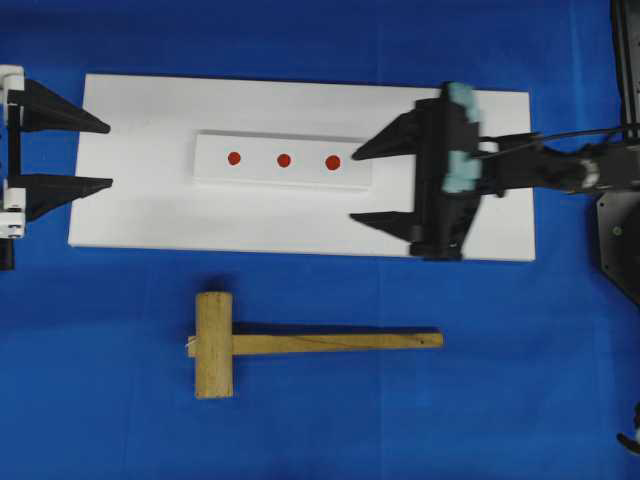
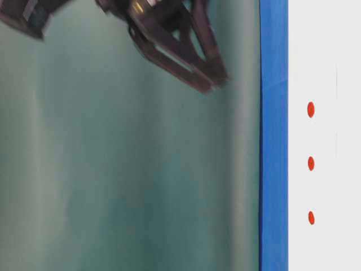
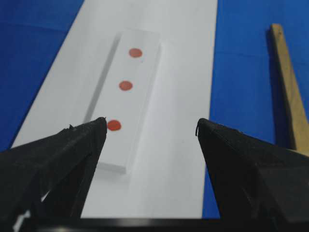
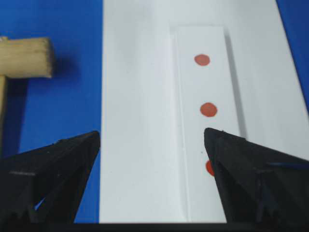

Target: Hit the mark with a hammer.

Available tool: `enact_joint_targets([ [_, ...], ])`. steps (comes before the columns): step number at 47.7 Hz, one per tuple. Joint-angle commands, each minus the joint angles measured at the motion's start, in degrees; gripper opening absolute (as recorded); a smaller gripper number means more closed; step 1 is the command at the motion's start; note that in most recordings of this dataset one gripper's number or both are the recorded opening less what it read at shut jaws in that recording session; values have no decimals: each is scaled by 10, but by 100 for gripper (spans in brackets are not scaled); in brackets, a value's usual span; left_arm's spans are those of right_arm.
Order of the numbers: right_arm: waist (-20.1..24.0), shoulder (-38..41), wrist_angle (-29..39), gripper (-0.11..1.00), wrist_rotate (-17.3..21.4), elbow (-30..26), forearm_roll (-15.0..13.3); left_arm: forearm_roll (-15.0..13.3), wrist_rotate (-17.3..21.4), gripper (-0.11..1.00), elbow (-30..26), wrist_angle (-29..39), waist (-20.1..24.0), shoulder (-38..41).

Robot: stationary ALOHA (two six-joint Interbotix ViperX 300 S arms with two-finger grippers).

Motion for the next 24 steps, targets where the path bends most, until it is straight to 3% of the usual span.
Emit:
enact_joint_targets([
  [1,-2,-52,0,83,0,15,-7,1,1,71,-7,0,-9,-5],
  [13,-2,-198,4,83,-2,96,-14,2,3,71,-5,11,-29,-36],
  [24,-2,-316,13,83,-1,157,-27,2,52,71,5,19,-41,-76],
])
